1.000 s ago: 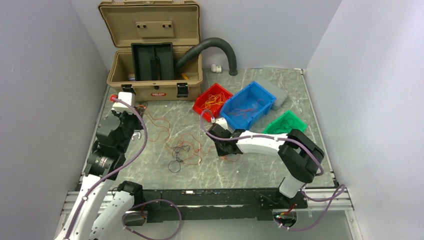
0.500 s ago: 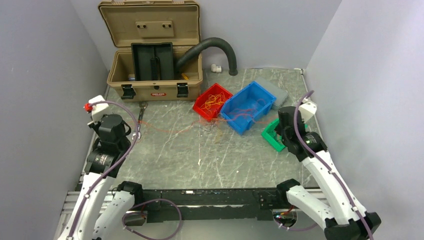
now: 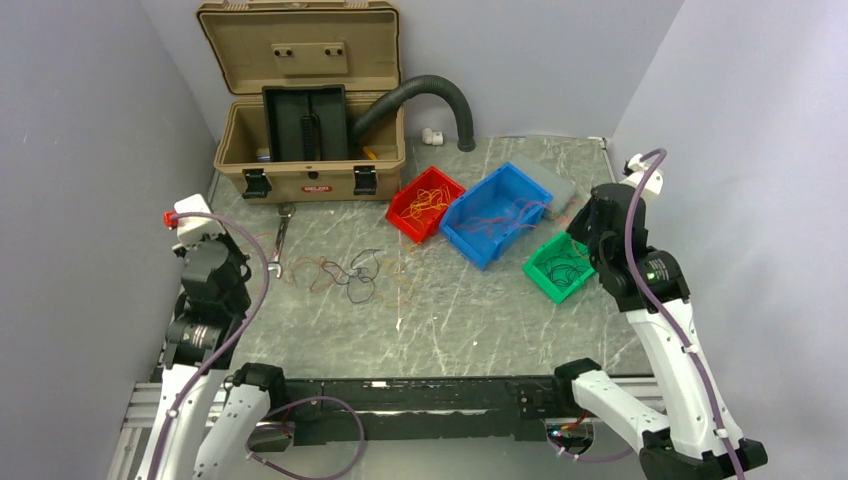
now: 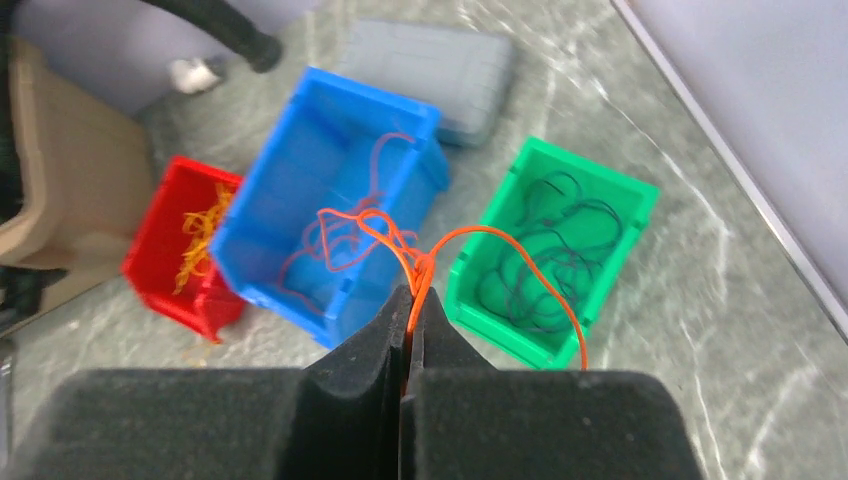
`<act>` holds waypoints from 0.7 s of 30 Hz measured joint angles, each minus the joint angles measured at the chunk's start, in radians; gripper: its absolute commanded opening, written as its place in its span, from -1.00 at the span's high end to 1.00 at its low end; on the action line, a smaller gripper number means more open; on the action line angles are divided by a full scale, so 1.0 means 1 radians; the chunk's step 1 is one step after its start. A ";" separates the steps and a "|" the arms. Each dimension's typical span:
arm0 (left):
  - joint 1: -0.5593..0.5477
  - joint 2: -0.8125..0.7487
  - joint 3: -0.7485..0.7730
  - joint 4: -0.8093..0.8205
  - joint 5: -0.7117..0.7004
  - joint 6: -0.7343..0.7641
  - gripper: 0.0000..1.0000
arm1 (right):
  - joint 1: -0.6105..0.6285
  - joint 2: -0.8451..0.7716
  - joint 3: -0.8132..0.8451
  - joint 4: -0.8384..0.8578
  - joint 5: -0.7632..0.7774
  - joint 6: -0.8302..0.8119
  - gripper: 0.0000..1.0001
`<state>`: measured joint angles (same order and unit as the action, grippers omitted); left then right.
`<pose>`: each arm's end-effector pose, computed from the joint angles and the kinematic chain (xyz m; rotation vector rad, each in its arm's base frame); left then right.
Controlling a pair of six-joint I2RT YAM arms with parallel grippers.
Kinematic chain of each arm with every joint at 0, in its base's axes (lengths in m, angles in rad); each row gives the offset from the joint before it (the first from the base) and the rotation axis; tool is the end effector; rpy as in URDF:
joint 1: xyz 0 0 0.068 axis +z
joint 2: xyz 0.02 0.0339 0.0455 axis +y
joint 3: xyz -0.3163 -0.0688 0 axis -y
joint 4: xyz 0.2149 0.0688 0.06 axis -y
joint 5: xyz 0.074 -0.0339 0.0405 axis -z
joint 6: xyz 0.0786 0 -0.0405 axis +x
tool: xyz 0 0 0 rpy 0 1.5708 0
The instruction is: Untangle the cables
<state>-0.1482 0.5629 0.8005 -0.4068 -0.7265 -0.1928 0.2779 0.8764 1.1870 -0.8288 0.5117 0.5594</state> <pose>0.0850 0.0401 0.3688 -0.5588 1.6175 0.3772 0.1334 -0.0020 0.4088 0.5799 1.9322 -0.0056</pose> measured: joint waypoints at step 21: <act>0.000 -0.005 -0.021 0.066 0.452 0.069 1.00 | 0.025 0.511 0.296 0.082 -0.226 -0.126 1.00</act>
<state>-0.1482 0.5583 0.7799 -0.3408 -0.2745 -0.1238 0.3031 1.3876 1.4834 -0.7471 0.2855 0.4339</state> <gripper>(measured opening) 0.012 0.010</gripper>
